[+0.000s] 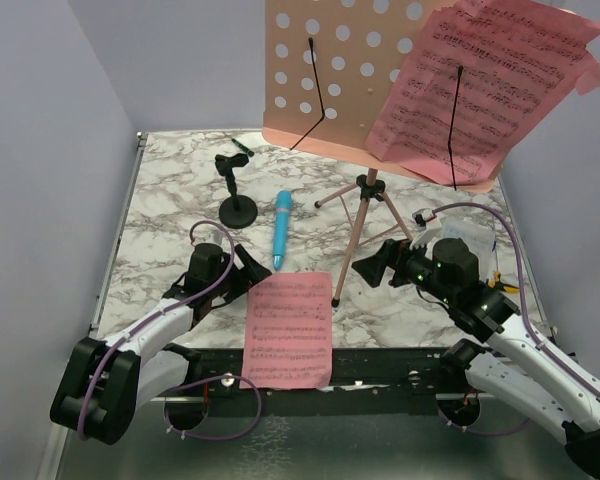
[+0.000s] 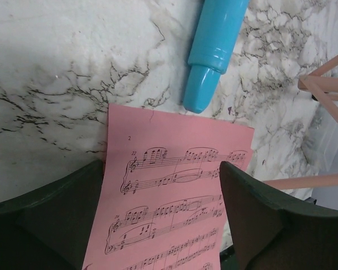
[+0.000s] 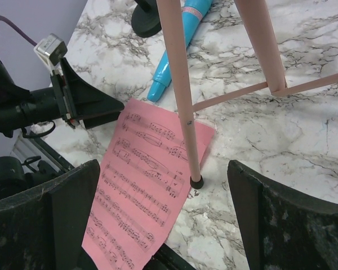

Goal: Set up the instrument practice props

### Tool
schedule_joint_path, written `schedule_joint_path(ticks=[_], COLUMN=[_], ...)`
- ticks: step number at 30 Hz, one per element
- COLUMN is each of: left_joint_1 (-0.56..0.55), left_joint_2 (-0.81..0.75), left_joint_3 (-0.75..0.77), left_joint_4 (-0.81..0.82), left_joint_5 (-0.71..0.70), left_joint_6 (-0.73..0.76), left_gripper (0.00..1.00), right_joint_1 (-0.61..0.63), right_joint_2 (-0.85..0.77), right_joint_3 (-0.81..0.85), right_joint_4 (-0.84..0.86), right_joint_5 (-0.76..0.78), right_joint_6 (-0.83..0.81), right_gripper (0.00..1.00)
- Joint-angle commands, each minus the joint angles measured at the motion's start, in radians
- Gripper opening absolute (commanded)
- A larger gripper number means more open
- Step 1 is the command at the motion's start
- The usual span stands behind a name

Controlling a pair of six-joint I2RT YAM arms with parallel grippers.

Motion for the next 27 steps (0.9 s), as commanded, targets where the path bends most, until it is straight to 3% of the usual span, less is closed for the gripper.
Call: schedule_joint_path(ticks=[1,20,27], left_joint_1=[-0.012,-0.013,-0.013], left_joint_2=[0.002,-0.110,-0.092], left_joint_3=[-0.015,-0.033,-0.069], left_joint_4=[0.029,0.119,0.117], left_joint_5=[0.059,0.132,0.077], left_joint_6=[-0.008,0.021,0.053], left_gripper=[0.83,0.72,0.69], right_joint_1=[0.003,0.004,0.003], right_joint_2=[0.011,0.041,0.063], right_joint_3=[0.025,0.041,0.046], right_joint_4=[0.027,0.054,0.070], right_joint_5=[-0.022,-0.036,-0.050], right_joint_6=[-0.008,-0.014,-0.014], right_gripper=[1.00,1.00,1.00])
